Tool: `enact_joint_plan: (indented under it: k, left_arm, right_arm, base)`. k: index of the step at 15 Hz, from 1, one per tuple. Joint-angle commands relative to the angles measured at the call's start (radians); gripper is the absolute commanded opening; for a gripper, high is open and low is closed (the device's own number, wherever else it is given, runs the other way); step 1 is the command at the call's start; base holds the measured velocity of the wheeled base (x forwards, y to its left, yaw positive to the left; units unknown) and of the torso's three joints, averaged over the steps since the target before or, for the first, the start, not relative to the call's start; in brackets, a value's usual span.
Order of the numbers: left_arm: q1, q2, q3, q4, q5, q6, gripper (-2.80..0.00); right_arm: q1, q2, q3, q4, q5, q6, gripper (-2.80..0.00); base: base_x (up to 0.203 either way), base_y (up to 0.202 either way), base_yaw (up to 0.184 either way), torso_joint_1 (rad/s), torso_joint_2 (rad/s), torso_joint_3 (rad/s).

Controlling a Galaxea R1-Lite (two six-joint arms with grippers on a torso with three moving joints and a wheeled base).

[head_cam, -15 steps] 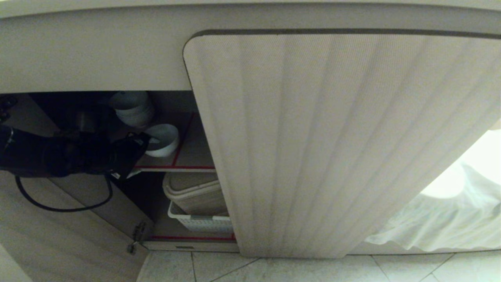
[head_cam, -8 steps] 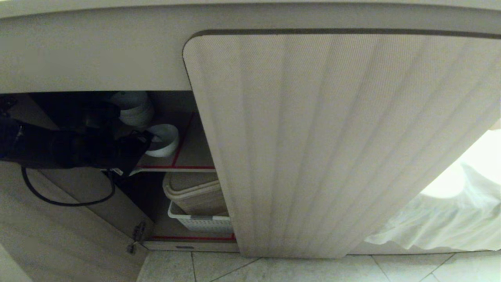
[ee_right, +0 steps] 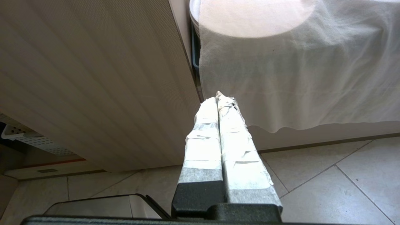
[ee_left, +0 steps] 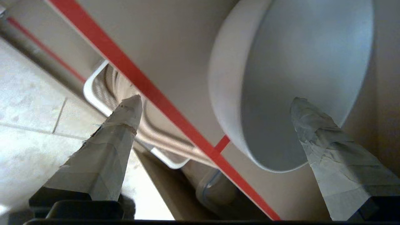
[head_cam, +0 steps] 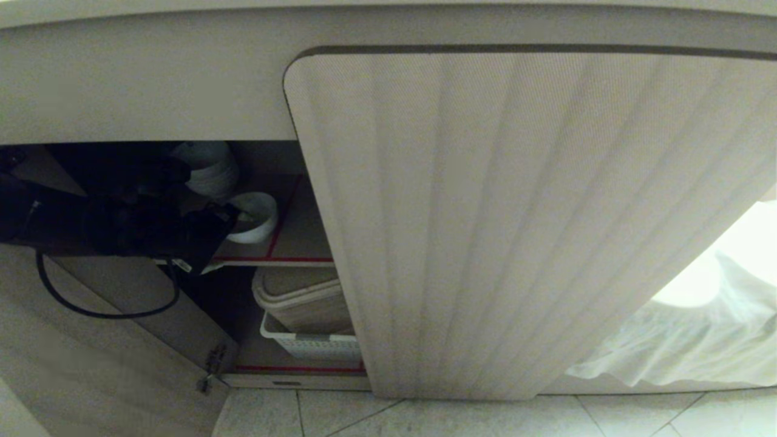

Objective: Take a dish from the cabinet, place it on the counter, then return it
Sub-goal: Take the bowl from the cabinet

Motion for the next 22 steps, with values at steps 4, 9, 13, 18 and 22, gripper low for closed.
enact_joint_plan:
  k: [4,9,13,18,22]
  left_arm:
    - [-0.003,0.006,-0.027,0.017,-0.001,0.010,0.00]
    - [-0.001,0.015,-0.042,0.017,0.001,0.020,0.00]
    - [-0.003,0.016,-0.052,0.017,0.001,0.020,0.00]
    - [-0.003,0.016,-0.056,0.015,0.001,0.020,0.00]
    - [-0.003,0.018,-0.056,0.015,0.001,0.020,0.00]
  right_arm:
    - [0.000,0.000,0.000,0.000,-0.001,0.002,-2.80]
    - [0.000,0.000,0.000,0.000,0.000,0.002,-2.80]
    - [0.000,0.000,0.000,0.000,0.000,0.001,-2.80]
    - [0.000,0.000,0.000,0.000,0.001,0.002,-2.80]
    - [0.000,0.000,0.000,-0.002,-0.001,0.002,-2.80]
  base:
    - [0.000,0.000,0.000,0.000,0.00,0.000]
    - [0.000,0.000,0.000,0.000,0.00,0.000]
    - [0.000,0.000,0.000,0.000,0.00,0.000]
    - [0.000,0.000,0.000,0.000,0.00,0.000]
    - [0.000,0.000,0.000,0.000,0.00,0.000]
